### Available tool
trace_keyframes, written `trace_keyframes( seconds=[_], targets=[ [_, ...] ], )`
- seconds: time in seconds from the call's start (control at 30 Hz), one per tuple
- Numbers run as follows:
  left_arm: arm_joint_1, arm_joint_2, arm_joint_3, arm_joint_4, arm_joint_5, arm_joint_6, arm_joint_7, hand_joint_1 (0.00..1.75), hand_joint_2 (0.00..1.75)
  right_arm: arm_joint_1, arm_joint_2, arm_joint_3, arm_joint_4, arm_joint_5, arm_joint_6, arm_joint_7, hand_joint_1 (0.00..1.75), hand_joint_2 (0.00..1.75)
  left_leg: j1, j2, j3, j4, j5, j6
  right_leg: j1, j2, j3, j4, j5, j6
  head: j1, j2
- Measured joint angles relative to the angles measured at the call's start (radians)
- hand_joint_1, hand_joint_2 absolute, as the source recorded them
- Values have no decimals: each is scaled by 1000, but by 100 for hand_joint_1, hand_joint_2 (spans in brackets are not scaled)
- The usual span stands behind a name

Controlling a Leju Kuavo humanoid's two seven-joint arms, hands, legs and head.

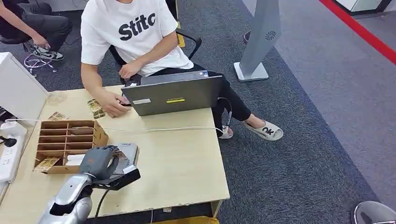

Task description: Pass the card to the sensor for recognition and then transmit it.

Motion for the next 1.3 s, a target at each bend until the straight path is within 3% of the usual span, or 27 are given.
trace_keyframes(
  seconds=[0.17,0.37,0.5,0.67,0.97,1.17,1.3],
  targets=[
    [29,3,23,3,-13,20,2,175,175,0,0,0,0,22,-2,0,0,175,0,0,1,0,0,0,0,0,1,0,0,0,0,0],
    [36,-21,60,44,-36,94,-7,175,175,0,0,0,0,51,-2,-1,0,175,0,0,2,0,0,0,0,0,2,0,0,0,0,0],
    [23,-40,99,49,8,113,-53,175,175,0,0,0,0,61,-2,9,0,175,0,0,2,0,2,1,0,0,1,0,1,0,0,0],
    [-59,-48,148,-5,77,58,-75,175,175,1,0,0,0,71,-3,12,0,175,1,-1,-3,0,6,0,1,-1,-3,0,4,-2,0,0],
    [-267,-55,203,-92,33,74,-50,175,175,1,0,3,0,111,0,18,0,175,1,-2,-3,0,6,0,1,-1,-3,0,5,-1,0,0],
    [-293,-60,212,-93,25,78,-50,175,175,0,0,3,0,113,1,17,0,175,1,-2,-3,0,6,0,1,-1,-4,0,5,-1,0,0],
    [-311,-61,216,-93,-6,118,-36,175,175,0,0,6,0,134,2,19,0,175,1,-1,-4,0,6,0,1,-1,-4,0,5,-1,0,0]
  ],
)
